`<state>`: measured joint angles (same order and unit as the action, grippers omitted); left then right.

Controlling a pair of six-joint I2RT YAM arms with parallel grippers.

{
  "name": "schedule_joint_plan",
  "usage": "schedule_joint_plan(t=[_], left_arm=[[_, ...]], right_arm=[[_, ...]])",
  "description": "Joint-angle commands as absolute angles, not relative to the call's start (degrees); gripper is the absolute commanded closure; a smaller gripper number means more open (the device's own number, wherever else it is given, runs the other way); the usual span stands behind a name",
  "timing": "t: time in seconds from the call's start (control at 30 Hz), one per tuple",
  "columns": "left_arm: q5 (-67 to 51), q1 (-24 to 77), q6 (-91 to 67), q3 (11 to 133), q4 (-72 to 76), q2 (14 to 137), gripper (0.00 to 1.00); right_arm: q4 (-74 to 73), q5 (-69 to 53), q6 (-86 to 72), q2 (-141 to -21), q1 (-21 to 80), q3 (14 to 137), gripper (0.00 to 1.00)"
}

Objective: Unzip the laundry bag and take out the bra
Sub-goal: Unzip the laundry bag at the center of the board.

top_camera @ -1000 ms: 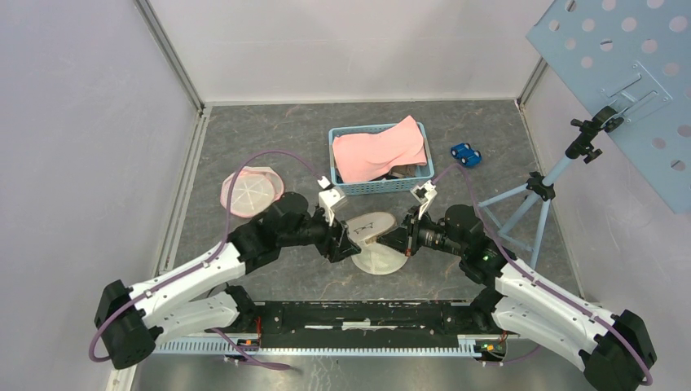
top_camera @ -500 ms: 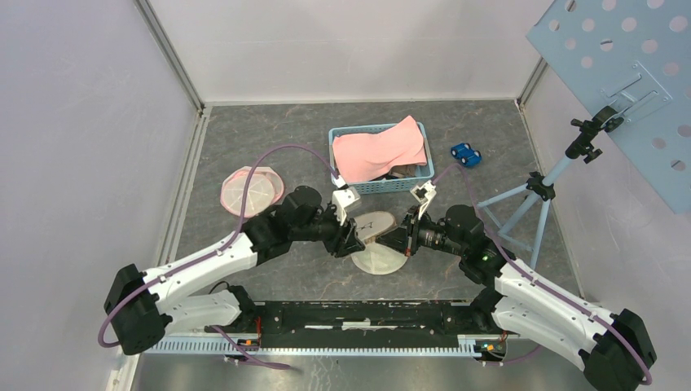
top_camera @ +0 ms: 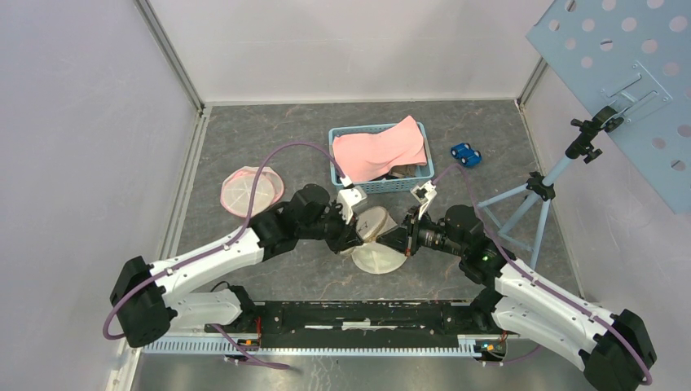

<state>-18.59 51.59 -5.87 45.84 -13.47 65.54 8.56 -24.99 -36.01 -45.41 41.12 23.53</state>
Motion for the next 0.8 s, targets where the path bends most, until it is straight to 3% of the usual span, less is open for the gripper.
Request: schedule_joint_plan(t=[0.0, 0.13, 0.37, 0.53, 0.67, 0.77], left_arm=[[-14.60, 51.66, -1.78, 47.90, -17.98, 64.81, 0.88], [-11.11, 51.59, -1.40, 47.12, -19.73, 62.36, 0.97], [-9.53, 51.42, 1.77, 45.86, -21.93, 58.92, 0.97], [-14.98, 51.50, 0.54, 48.24, -22.05, 58.63, 0.61], [-17.69, 51.59, -1.08, 49.28, -20.89, 59.11, 0.46], [-17.71, 51.67, -1.28, 49.94, -20.08, 60.50, 0.43]], right_arm=[[6.80, -22.60, -34.00, -43.99, 40.72, 25.62, 1.00], [2.83, -20.13, -32.14, -42.84, 39.99, 27.48, 1.00], [0.53, -19.16, -30.96, -42.47, 38.83, 28.22, 1.00], [6.73, -25.06, -34.30, -44.90, 38.85, 25.82, 1.00], [10.60, -27.13, -36.49, -45.93, 38.87, 24.12, 1.00], [10.91, -27.67, -36.60, -46.08, 38.81, 24.37, 1.00]])
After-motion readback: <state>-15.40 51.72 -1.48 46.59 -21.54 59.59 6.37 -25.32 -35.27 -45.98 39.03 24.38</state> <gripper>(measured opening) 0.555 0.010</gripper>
